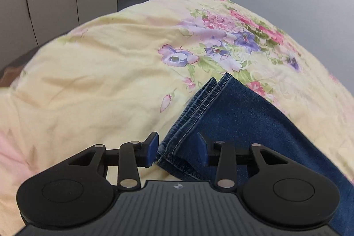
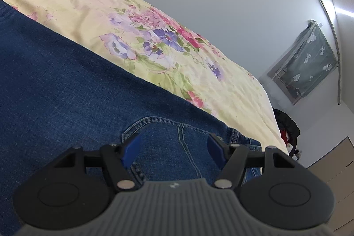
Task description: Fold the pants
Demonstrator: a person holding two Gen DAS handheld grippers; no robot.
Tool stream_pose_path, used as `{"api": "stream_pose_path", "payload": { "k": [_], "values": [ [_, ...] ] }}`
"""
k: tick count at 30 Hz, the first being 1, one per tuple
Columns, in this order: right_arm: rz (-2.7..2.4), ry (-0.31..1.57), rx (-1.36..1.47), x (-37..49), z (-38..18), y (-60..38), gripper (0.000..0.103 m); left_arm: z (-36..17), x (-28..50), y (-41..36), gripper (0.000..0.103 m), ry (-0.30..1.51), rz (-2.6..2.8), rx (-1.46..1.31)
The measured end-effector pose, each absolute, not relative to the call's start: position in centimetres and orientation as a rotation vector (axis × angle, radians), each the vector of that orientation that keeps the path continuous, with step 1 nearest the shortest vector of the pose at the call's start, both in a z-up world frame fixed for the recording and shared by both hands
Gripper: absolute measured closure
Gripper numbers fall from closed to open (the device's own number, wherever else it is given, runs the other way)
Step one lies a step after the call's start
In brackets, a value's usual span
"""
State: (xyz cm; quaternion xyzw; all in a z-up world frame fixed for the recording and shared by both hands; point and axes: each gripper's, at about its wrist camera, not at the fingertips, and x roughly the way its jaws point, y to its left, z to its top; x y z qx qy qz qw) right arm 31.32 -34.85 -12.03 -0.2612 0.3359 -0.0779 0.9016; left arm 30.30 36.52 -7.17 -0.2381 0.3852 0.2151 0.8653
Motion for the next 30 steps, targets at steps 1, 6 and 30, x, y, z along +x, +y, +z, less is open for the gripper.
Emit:
{"api": "stream_pose_path", "payload": {
  "k": [1, 6, 30],
  "values": [
    [-0.167, 0.694, -0.532, 31.0, -12.1, -34.8, 0.040, -7.6, 29.7, 37.1, 0.058, 0.790, 0.430, -0.578],
    [-0.183, 0.710, -0.541, 29.8, -13.1, -34.3, 0.040, -10.5, 28.3, 38.6, 0.060, 0.707, 0.356, -0.856],
    [-0.224, 0.744, -0.549, 29.6, -12.5, -34.2, 0.038, -12.0, 29.9, 38.4, 0.099, 0.651, 0.439, -0.665]
  ]
}}
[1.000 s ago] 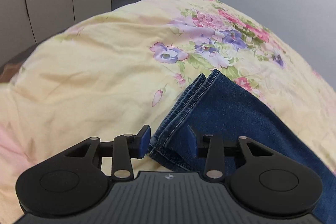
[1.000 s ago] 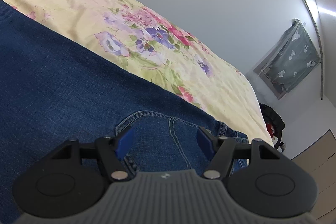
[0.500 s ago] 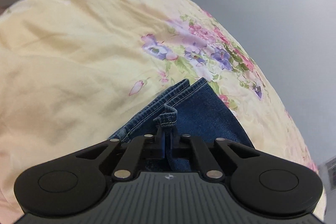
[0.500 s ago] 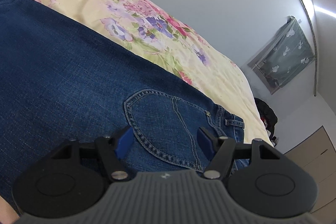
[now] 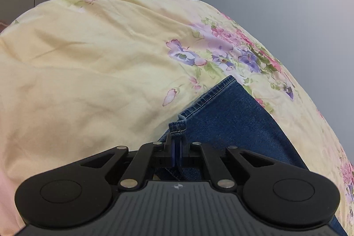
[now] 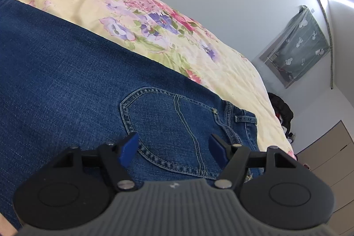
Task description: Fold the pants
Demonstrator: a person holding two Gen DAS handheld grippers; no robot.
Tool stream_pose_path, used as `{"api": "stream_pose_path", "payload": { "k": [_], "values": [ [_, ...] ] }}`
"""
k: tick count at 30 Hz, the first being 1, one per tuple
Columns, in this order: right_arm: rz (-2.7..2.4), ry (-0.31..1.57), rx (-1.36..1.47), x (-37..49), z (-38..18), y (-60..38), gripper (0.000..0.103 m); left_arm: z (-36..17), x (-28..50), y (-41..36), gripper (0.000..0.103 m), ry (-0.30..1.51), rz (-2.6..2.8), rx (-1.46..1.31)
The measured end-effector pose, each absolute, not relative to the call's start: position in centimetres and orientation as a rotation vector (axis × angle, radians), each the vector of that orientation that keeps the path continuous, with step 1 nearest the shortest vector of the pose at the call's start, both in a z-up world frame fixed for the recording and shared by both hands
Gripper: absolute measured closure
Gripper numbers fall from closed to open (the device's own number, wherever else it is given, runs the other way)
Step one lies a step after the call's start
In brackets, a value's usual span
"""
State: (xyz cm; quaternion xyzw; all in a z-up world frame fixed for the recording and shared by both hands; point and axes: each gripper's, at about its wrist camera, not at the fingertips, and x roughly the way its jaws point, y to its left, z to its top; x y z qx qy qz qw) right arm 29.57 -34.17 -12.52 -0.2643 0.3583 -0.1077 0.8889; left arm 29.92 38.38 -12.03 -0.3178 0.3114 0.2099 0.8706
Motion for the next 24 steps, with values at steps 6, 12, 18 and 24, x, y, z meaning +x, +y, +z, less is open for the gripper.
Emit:
{"api": "stream_pose_path", "payload": {
  "k": [6, 12, 18, 24],
  "values": [
    [-0.259, 0.754, -0.480, 29.0, -11.9, -35.9, 0.037, -10.7, 28.8, 38.5, 0.099, 0.640, 0.431, -0.663],
    [-0.285, 0.792, -0.370, 29.0, -12.1, -36.9, 0.037, -12.3, 29.4, 38.3, 0.092, 0.691, 0.467, -0.657],
    [-0.268, 0.784, -0.220, 27.3, -9.1, -36.8, 0.037, -9.4, 28.7, 36.6, 0.052, 0.705, 0.499, -0.503],
    [-0.216, 0.848, -0.033, 23.4, -7.5, -36.3, 0.048, -6.5, 27.3, 32.8, 0.052, 0.698, 0.410, -0.320]
  ]
}}
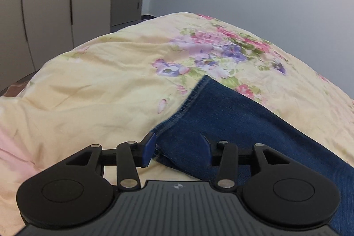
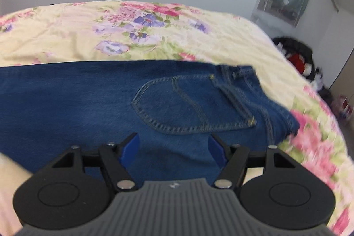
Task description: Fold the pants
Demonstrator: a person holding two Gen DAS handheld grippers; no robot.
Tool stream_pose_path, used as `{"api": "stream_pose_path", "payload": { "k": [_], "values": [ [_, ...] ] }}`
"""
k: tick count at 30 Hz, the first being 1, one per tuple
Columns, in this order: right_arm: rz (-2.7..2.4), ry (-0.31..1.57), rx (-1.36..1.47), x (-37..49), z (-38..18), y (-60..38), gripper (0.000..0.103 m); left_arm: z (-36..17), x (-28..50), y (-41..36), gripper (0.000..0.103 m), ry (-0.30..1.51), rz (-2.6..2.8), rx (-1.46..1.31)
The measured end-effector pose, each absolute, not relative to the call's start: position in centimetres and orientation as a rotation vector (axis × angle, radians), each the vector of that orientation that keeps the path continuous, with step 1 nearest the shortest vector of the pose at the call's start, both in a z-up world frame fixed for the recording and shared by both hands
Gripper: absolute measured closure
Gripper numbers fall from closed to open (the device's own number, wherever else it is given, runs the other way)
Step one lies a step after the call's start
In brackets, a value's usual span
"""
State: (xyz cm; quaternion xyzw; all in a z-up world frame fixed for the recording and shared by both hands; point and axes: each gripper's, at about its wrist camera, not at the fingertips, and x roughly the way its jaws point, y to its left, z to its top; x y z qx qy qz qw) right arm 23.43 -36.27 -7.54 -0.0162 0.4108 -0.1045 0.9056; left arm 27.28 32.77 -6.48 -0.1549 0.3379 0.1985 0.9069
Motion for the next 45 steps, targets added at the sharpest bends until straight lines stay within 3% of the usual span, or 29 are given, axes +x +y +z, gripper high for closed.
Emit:
{"api": "stream_pose_path", "payload": {
  "k": [8, 12, 14, 15, 21, 30, 32, 34, 35, 45],
  "values": [
    [-0.137, 0.951, 0.057, 18.7, -10.5, -33.0, 0.053, -6.9, 29.1, 23.5, 0.057, 0.788, 0.216, -0.069],
    [-0.174, 0.957, 0.120, 19.3, -12.0, -33.5, 0.068, -8.2, 30.2, 21.1, 0.059, 0.827, 0.182, -0.048],
    [-0.183, 0.971, 0.150, 19.8, -12.4, -33.9, 0.080, -9.1, 30.5, 20.5, 0.062, 0.855, 0.175, -0.037],
    [-0.190, 0.991, 0.154, 20.0, -12.7, -34.1, 0.094, -9.5, 30.7, 20.2, 0.063, 0.870, 0.181, -0.029],
    [-0.164, 1.061, 0.161, 20.3, -12.8, -35.2, 0.100, -10.7, 31.4, 19.7, 0.063, 0.917, 0.216, -0.003],
    [-0.153, 1.005, 0.139, 18.8, -9.5, -40.3, 0.099, -8.7, 32.1, 17.1, 0.063, 0.894, 0.203, -0.001],
    [-0.186, 0.965, 0.172, 19.1, -8.6, -43.0, 0.094, -8.4, 32.4, 16.1, 0.063, 0.890, 0.183, -0.013],
    [-0.209, 0.913, 0.264, 19.4, -8.2, -46.6, 0.067, -8.3, 32.6, 15.1, 0.063, 0.890, 0.166, -0.019],
    [-0.223, 0.886, 0.318, 19.6, -8.1, -48.4, 0.063, -8.4, 32.8, 14.6, 0.063, 0.892, 0.158, -0.018],
    [-0.358, 0.683, 0.866, 21.7, -12.5, -64.4, 0.054, -11.6, 34.4, 12.2, 0.063, 0.960, 0.189, 0.013]
  ]
}}
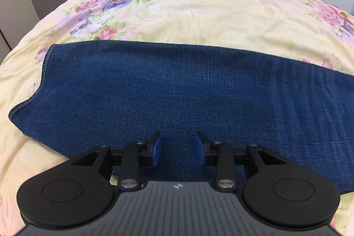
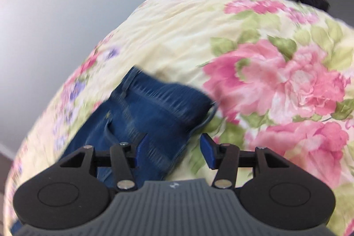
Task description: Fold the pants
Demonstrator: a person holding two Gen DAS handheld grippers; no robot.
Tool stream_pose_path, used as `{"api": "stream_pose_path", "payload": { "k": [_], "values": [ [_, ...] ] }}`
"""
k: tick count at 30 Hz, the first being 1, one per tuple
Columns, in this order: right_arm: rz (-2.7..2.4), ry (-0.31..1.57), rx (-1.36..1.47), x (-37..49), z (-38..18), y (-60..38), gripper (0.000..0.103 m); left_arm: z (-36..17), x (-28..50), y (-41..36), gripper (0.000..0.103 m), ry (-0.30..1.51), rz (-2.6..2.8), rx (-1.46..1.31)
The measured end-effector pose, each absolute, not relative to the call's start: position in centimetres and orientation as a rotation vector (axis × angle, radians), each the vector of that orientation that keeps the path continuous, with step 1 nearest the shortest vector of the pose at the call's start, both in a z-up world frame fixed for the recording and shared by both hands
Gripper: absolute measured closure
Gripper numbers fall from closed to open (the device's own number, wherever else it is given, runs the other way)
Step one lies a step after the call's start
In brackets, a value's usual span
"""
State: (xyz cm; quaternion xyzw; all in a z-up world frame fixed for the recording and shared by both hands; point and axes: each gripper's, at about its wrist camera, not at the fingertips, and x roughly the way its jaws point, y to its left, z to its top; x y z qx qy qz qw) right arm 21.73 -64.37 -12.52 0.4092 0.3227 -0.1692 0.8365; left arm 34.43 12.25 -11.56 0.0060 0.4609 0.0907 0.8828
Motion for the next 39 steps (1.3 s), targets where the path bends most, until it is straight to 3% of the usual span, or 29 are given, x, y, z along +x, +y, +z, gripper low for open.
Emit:
{"api": "stream_pose_path", "payload": {
  "k": [8, 10, 13, 16, 18, 23, 26, 27, 28, 30, 37, 39],
  "values": [
    [-0.251, 0.555, 1.183, 23.9, -18.6, -68.7, 0.056, -12.5, 34.4, 11.5, 0.063, 0.949, 0.225, 0.039],
    [-0.258, 0.568, 1.151, 24.8, -18.9, -68.8, 0.078, -12.5, 34.6, 11.3, 0.063, 0.952, 0.230, 0.051],
    [-0.266, 0.561, 1.024, 26.0, -16.8, -67.9, 0.093, -12.7, 34.7, 11.1, 0.063, 0.959, 0.227, 0.073],
    [-0.229, 0.494, 0.759, 27.2, -12.4, -66.6, 0.099, -12.9, 34.8, 11.1, 0.063, 0.962, 0.222, 0.070],
    [-0.272, 0.570, 0.659, 28.5, -12.2, -66.6, 0.101, -13.0, 34.8, 11.1, 0.063, 0.959, 0.223, 0.065],
    [-0.340, 0.730, 0.611, 30.1, -15.7, -66.6, 0.101, -13.1, 34.9, 11.1, 0.063, 0.963, 0.218, 0.069],
    [-0.358, 0.762, 0.589, 30.9, -14.9, -66.4, 0.096, -12.9, 35.0, 11.2, 0.063, 0.962, 0.220, 0.063],
    [-0.368, 0.775, 0.549, 31.2, -14.2, -66.0, 0.090, -12.7, 34.9, 11.3, 0.062, 0.958, 0.215, 0.066],
    [-0.383, 0.781, 0.478, 31.0, -13.3, -65.4, 0.077, -12.6, 34.8, 11.4, 0.062, 0.955, 0.209, 0.066],
    [-0.414, 0.768, 0.324, 30.8, -11.5, -64.0, 0.065, -12.0, 34.5, 12.0, 0.062, 0.951, 0.191, 0.039],
    [-0.223, 0.680, 0.125, 31.3, -6.7, -55.9, 0.066, -8.8, 32.4, 18.1, 0.059, 0.888, 0.263, -0.223],
    [-0.141, 0.693, 0.113, 32.2, -6.8, -52.5, 0.073, -7.9, 31.4, 20.3, 0.058, 0.870, 0.273, -0.318]
  ]
}}
